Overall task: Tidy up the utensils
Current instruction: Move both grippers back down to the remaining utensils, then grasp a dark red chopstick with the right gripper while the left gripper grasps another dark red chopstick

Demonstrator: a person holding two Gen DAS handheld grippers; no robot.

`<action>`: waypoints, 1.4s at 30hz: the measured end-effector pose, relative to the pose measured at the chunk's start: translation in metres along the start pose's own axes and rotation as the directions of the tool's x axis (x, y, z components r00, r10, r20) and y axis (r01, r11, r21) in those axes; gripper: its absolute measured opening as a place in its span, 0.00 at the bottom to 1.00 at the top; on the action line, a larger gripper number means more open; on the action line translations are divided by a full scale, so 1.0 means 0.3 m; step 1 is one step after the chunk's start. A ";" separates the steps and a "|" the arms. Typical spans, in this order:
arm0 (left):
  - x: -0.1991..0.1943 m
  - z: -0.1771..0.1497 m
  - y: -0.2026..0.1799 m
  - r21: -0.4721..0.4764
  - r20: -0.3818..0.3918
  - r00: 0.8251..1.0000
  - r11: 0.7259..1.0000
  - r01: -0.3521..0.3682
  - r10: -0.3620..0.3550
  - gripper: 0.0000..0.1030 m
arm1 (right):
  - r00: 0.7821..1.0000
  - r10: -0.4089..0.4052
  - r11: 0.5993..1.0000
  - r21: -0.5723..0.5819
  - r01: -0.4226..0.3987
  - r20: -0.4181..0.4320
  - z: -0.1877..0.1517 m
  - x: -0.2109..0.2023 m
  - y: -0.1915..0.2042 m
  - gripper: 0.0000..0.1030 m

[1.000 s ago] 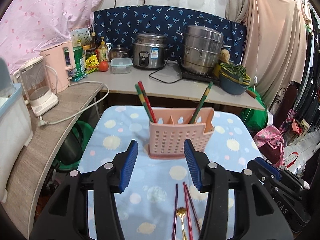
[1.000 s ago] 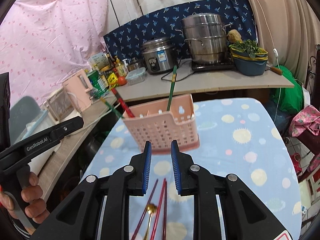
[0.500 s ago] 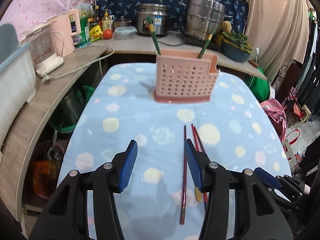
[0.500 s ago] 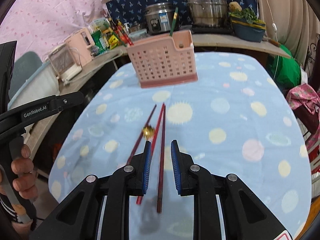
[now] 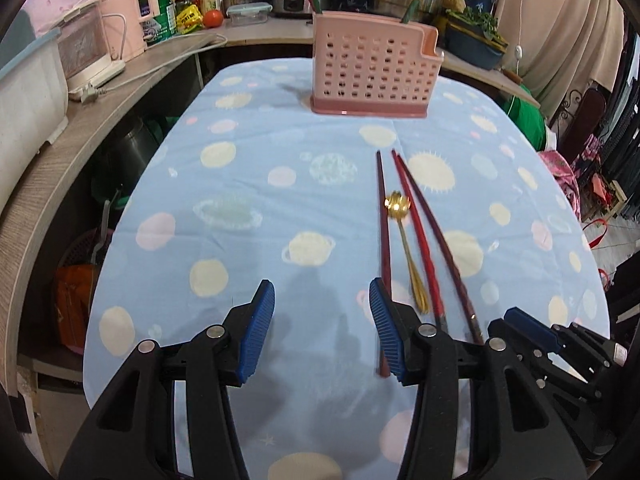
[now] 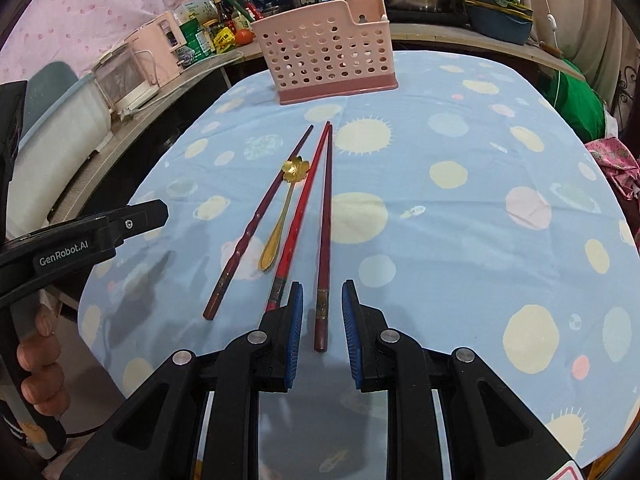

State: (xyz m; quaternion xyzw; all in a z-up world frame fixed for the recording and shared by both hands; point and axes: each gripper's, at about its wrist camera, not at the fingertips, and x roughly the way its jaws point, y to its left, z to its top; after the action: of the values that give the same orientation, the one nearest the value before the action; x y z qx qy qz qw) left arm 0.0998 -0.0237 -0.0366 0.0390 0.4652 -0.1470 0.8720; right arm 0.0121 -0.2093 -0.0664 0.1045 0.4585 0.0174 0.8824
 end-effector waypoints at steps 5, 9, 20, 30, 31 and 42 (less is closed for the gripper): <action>0.023 -0.040 -0.002 0.004 -0.032 0.999 1.000 0.002 -0.002 0.47 | 1.000 -0.003 1.000 -0.008 0.003 -0.024 -0.016 0.033 0.006 0.20; 0.025 -0.058 -0.007 0.012 -0.036 0.999 1.000 0.006 -0.005 0.54 | 0.999 -0.011 1.000 -0.011 0.010 -0.032 -0.022 0.041 0.006 0.15; 0.052 -0.093 -0.057 0.050 -0.068 0.997 0.998 0.043 -0.039 0.56 | 0.999 -0.026 0.999 0.023 0.027 -0.029 -0.035 0.046 -0.021 0.07; 0.107 -0.118 -0.085 0.068 -0.108 0.993 0.996 0.058 -0.050 0.55 | 0.999 -0.028 0.999 0.043 0.029 -0.021 -0.038 0.036 -0.041 0.07; 0.113 -0.119 -0.083 0.067 -0.110 0.993 0.996 0.056 -0.048 0.53 | 0.999 -0.028 0.999 0.043 0.029 -0.021 -0.038 0.036 -0.041 0.07; 0.125 -0.119 -0.087 0.080 -0.103 0.994 0.996 0.051 -0.042 0.20 | 0.999 -0.024 0.999 0.048 0.025 -0.024 -0.046 0.038 -0.045 0.07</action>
State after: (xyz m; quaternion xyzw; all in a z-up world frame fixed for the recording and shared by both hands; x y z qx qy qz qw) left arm 0.0832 -0.0495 -0.0857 0.0714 0.5033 -0.1841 0.8412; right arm 0.0064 -0.2187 -0.0860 0.1199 0.4703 -0.0034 0.8743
